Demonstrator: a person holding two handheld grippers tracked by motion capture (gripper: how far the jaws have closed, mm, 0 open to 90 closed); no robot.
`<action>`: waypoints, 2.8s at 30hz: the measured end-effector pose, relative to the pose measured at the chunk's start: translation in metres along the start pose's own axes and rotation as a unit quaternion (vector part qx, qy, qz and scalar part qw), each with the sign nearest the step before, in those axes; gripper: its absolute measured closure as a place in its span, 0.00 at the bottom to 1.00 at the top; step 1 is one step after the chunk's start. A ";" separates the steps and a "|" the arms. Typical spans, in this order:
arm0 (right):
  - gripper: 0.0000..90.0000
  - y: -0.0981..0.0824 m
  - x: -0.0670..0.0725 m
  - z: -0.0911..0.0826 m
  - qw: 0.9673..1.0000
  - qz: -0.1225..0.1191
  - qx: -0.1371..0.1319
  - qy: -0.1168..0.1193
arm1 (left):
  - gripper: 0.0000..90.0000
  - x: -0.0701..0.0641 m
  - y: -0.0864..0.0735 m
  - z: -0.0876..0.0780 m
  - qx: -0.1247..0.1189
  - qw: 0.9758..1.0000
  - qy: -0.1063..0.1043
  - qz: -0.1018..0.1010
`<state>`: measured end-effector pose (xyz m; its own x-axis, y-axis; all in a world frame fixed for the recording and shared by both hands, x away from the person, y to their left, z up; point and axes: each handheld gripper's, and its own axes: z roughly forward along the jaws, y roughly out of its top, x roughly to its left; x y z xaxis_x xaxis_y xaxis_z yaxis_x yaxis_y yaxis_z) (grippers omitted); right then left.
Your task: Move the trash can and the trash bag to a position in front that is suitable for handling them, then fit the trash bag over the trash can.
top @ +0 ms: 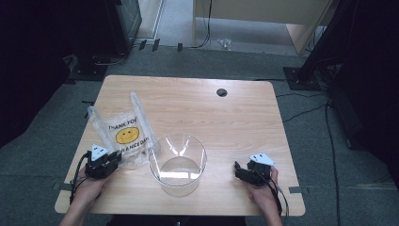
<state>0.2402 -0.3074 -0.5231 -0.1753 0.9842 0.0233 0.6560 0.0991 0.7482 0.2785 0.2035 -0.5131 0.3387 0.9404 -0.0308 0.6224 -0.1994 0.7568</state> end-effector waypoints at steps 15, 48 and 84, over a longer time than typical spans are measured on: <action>0.25 0.000 0.000 0.000 1.000 -0.001 0.001 0.002 | 0.37 0.024 0.014 -0.037 -0.034 0.994 -0.039 -0.100; 0.25 0.000 0.001 0.000 1.000 -0.009 0.001 0.012 | 0.41 0.016 0.014 -0.026 -0.015 0.997 0.033 -0.065; 0.25 0.000 0.002 0.000 1.000 -0.009 0.002 0.014 | 0.41 0.026 0.004 -0.021 -0.003 0.998 0.006 -0.066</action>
<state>0.2395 -0.3059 -0.5230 -0.2076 0.9778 0.0272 0.6549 0.1183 0.7464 0.2747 0.2333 -0.4972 0.2464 0.9615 -0.1221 0.6565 -0.0729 0.7508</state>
